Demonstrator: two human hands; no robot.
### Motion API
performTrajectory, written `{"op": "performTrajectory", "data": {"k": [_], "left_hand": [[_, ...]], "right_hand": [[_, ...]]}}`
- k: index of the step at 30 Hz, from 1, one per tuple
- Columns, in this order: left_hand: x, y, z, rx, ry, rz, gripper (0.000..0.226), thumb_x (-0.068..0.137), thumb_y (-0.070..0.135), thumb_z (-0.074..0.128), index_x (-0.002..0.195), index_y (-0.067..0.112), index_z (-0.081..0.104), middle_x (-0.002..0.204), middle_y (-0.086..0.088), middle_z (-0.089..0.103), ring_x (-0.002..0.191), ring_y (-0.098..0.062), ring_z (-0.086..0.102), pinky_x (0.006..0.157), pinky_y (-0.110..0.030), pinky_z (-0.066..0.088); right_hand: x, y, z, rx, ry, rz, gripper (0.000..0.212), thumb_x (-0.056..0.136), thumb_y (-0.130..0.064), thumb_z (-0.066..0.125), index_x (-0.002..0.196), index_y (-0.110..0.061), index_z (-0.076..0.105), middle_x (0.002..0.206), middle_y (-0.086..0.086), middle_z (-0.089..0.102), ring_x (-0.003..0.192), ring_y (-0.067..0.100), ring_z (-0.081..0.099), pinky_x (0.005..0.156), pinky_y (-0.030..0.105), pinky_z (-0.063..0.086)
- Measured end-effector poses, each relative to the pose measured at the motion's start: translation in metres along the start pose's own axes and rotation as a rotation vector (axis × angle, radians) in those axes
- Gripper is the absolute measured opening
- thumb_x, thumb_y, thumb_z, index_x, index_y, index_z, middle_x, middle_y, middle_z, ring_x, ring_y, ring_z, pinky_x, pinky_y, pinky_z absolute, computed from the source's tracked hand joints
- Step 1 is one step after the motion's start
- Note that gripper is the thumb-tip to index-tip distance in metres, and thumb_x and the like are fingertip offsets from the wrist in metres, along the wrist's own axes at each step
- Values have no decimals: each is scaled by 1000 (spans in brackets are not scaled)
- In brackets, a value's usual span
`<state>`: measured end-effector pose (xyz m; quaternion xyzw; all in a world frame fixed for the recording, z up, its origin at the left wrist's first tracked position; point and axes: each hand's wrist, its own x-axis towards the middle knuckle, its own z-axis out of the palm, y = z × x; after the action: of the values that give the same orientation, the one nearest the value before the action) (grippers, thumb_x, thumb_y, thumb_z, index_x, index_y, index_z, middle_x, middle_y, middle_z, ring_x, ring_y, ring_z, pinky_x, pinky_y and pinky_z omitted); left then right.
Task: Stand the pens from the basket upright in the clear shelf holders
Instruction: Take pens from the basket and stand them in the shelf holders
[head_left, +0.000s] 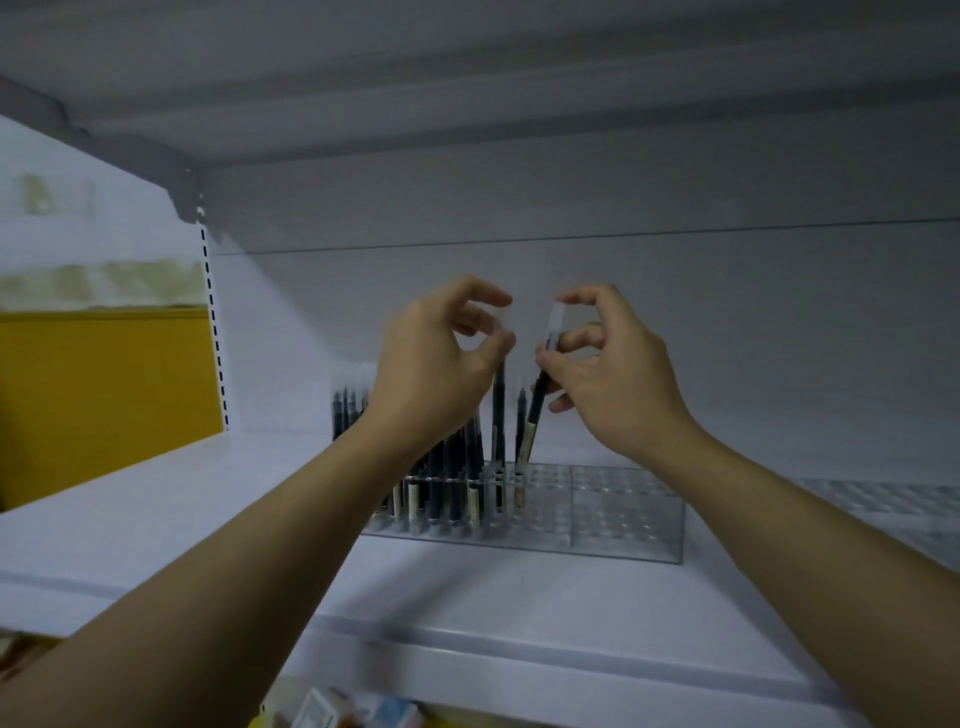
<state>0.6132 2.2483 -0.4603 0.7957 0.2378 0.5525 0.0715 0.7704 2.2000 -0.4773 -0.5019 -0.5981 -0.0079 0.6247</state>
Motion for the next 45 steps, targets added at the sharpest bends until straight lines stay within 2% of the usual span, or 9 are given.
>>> {"op": "performTrajectory", "data": {"k": [5,8,12,14,18,26,33,38,45], "left_hand": [[5,-3,1,-7,8,-59,20,88,29,68,105,35,60,86,20,63,90,4,58,69,-13,43],[6,-3,-2,-49,1,-126,19,87,27,69,103,34,61,86,17,65,87,2,60,66,-21,48],[2,-3,1,64,-36,-106,19,86,32,70,101,36,59,83,21,61,88,4,57,66,-16,42],[-2,-4,5,99,-66,-106,19,86,33,70,101,36,59,83,21,61,89,1,59,70,-18,44],[-10,-5,10,189,-101,-103,17,87,34,68,101,35,57,82,24,58,96,-13,60,92,-47,47],[-12,-8,11,215,-39,-93,21,86,35,68,105,30,59,94,14,61,107,-19,57,97,-52,42],[-9,-13,15,306,-88,-105,14,85,41,67,92,36,56,105,13,59,114,-17,52,104,-50,36],[-17,-18,13,350,-59,-13,16,88,34,61,103,29,65,111,7,58,115,-22,48,107,-55,29],[-30,-16,-2,538,-105,114,45,85,32,64,129,31,57,132,5,55,132,-21,38,118,-57,7]], "right_hand": [[1,5,6,31,-68,12,41,86,-12,70,114,-34,50,85,0,68,65,16,68,52,25,56],[-4,12,8,-29,-74,-14,42,84,-16,74,113,-37,52,83,-4,68,68,13,68,63,33,59],[-10,20,6,-82,-84,-29,42,79,-21,78,110,-38,56,85,-6,65,70,11,66,70,37,59],[-13,21,5,-128,-105,-57,44,80,-22,78,114,-37,56,85,-9,62,67,5,63,68,28,58],[-18,23,1,-180,-107,-102,45,83,-23,75,121,-36,55,83,-14,61,72,-2,60,62,9,49],[-18,23,0,-235,-119,-189,45,85,-25,73,124,-40,56,80,-17,61,72,0,61,67,14,50],[-15,27,1,-297,-187,-192,44,86,-30,71,125,-44,57,78,-18,61,72,2,61,70,20,51],[-18,31,1,-321,-173,-215,41,86,-26,65,122,-43,58,82,-18,61,74,0,60,67,20,52],[-28,26,-1,-425,-168,-229,59,87,-33,63,141,-39,40,113,-14,51,99,5,52,86,31,51]]}}
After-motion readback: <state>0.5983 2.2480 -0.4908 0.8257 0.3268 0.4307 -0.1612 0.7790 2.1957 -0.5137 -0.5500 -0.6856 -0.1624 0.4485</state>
